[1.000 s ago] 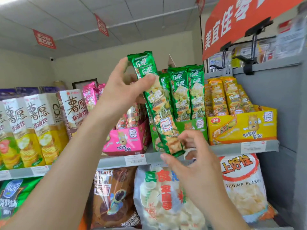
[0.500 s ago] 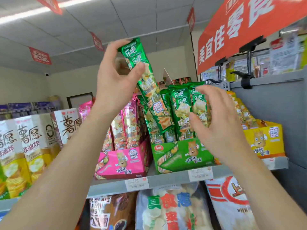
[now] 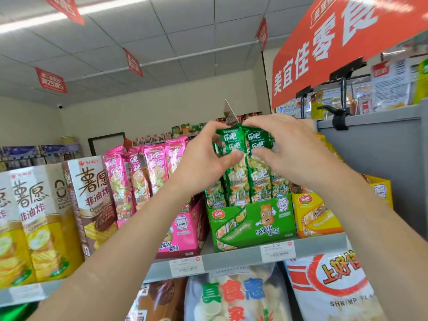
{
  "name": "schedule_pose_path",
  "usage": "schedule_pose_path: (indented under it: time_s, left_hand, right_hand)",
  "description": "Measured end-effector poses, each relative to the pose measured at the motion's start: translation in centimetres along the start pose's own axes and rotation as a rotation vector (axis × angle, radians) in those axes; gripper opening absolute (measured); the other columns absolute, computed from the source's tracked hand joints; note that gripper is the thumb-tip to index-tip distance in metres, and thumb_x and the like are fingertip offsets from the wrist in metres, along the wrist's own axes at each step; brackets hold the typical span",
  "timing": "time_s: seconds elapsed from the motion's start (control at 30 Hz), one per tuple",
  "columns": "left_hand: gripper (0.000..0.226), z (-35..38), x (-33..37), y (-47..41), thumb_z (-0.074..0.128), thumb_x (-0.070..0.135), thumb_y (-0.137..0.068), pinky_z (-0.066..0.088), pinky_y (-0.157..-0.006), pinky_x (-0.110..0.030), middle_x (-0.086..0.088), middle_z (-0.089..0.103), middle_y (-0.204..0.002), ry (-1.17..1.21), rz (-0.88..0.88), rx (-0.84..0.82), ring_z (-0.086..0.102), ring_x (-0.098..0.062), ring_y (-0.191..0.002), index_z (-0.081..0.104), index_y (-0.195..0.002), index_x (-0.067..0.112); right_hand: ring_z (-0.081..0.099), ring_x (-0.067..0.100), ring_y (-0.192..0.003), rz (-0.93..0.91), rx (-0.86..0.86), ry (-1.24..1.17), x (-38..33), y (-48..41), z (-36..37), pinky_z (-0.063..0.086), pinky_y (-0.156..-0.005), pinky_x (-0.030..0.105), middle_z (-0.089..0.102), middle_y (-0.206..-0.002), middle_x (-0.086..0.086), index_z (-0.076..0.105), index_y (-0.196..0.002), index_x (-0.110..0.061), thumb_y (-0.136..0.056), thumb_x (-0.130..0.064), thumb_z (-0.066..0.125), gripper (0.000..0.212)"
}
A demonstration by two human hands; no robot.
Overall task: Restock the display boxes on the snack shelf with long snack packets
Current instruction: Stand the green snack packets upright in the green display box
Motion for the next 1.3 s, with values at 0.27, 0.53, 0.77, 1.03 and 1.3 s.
schedule_pose_path:
  time_s: [0.27, 0.53, 0.77, 1.03, 1.3]
  left_hand:
    - [0.041, -0.1, 0.5, 0.1, 0.078, 0.034, -0.079, 0.047, -0.062, -0.025, 0.011, 0.061, -0.092, -0.075, 0.013, -0.023, 0.065, -0.015, -0.071, 0.057, -0.114, 0.028]
    - [0.054, -2.8, 1.6, -1.5, 0.046, -0.005, -0.081, 0.05, -0.093, -0.036, -0.001, 0.07, -0.113, -0.549, 0.257, 0.032, 0.062, -0.022, -0.107, 0.06, -0.129, 0.017]
    - [0.035, -1.4, 0.9, -4.4, 0.047, 0.029, -0.091, 0.052, -0.072, -0.04, -0.002, 0.058, -0.082, -0.952, 0.15, -0.265, 0.057, -0.03, -0.089, 0.057, -0.121, 0.012]
    - [0.04, -2.5, 0.6, -5.5, 0.074, 0.022, -0.075, 0.036, -0.071, -0.031, 0.005, 0.051, -0.088, -0.646, 0.113, -0.274, 0.05, -0.022, -0.089, 0.061, -0.112, 0.021]
    - [0.032, -4.1, 1.1, -5.5, 0.067, 0.015, -0.091, 0.051, -0.086, -0.04, -0.002, 0.059, -0.112, -0.188, 0.12, 0.103, 0.061, -0.027, -0.095, 0.056, -0.121, 0.014]
  right_hand:
    - [0.039, 0.006, -0.132, -0.079, 0.041, 0.03, -1.0, -0.3, 0.8, 0.021, -0.094, 0.038, 0.052, -0.136, -0.017, 0.052, -0.133, -0.037, -0.095, -0.035, 0.055, 0.038]
    - [0.052, 0.013, -0.114, -0.061, -0.009, 0.026, -0.9, -1.3, 0.6, 0.021, -0.091, 0.034, 0.059, -0.117, -0.013, 0.058, -0.119, -0.034, -0.093, -0.036, 0.062, 0.026]
    - [0.046, 0.012, -0.103, -0.058, 0.012, 0.003, -1.2, -1.4, 0.6, 0.023, -0.091, 0.038, 0.054, -0.099, -0.013, 0.048, -0.098, -0.028, -0.096, -0.05, 0.045, 0.023]
    - [0.042, 0.013, -0.123, -0.059, -0.046, 0.108, -0.9, -1.2, 1.1, 0.021, -0.093, 0.039, 0.054, -0.126, -0.013, 0.048, -0.131, -0.036, -0.099, -0.04, 0.047, 0.032]
    - [0.042, 0.012, -0.122, -0.074, -0.051, 0.123, -0.7, -1.1, 1.3, 0.021, -0.094, 0.04, 0.054, -0.128, -0.013, 0.05, -0.13, -0.035, -0.1, -0.039, 0.039, 0.032]
Point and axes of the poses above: each hand's wrist, its own y-axis away from the middle knuckle, its own z-axis out of the palm, x = y × z, the point moved 1 cm from there along -y, towards the middle knuckle
